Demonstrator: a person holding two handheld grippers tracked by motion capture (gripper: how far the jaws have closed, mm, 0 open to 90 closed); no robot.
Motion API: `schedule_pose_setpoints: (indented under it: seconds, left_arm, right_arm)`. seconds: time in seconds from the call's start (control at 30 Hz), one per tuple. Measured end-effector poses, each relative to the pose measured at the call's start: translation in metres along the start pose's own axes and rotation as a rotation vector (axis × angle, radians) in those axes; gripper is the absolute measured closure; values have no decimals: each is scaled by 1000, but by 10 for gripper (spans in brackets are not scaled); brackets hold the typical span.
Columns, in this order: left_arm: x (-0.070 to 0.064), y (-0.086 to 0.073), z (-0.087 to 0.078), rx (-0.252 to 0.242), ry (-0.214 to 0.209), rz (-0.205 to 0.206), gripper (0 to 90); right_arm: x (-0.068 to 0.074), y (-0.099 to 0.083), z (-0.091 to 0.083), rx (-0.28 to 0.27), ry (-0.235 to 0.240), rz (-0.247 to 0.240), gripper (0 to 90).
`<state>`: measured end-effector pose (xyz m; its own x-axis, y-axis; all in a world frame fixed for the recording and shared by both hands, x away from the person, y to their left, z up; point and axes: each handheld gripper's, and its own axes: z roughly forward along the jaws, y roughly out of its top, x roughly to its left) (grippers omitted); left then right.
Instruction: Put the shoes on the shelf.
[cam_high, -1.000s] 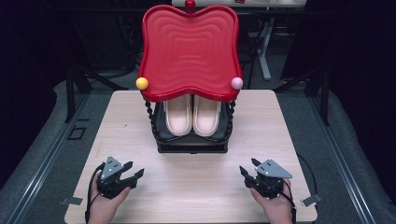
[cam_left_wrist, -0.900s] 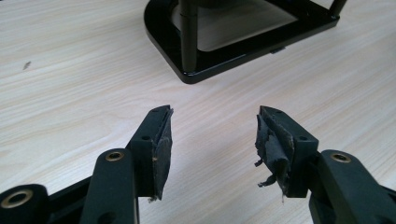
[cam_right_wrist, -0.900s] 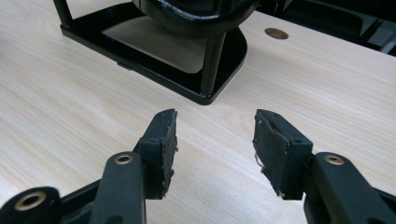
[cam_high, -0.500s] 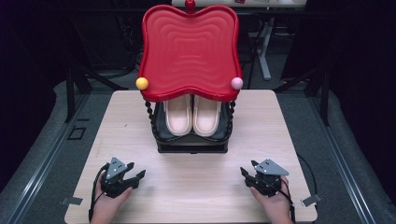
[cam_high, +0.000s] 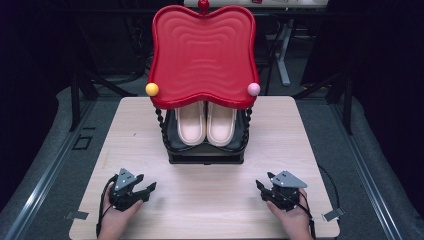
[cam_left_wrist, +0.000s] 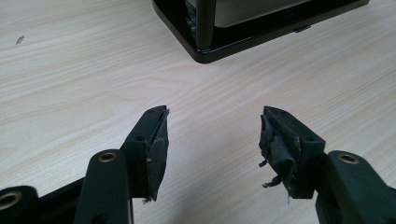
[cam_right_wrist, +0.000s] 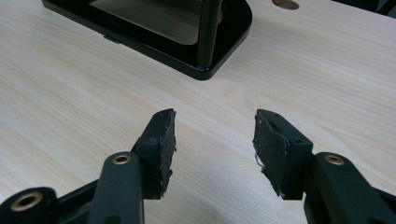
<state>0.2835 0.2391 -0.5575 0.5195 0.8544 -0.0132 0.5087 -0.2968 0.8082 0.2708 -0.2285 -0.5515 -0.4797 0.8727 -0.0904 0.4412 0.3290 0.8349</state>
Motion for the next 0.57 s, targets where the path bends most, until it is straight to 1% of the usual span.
schedule_pose_setpoints:
  seconds: [0.07,0.13,0.23,0.4,0.47,0.57]
  left_arm:
    - [0,0,0,2,-3,-2,423]
    - [-1,-1,0,4,-4,-8,424]
    - [0,0,1,4,-8,-4,423]
    - [0,0,1,2,-8,-9,424]
    - [1,0,0,1,-8,-10,423]
    - [1,0,1,-6,-19,-16,423]
  right_arm:
    - [0,0,0,1,3,1,479]
    - [0,-1,1,-4,9,13,478]
    - [-1,-1,2,3,9,11,476]
    - [-2,-1,2,-8,7,26,474]
    - [-3,-2,2,0,8,25,472]
    - [-3,-2,2,3,8,26,470]
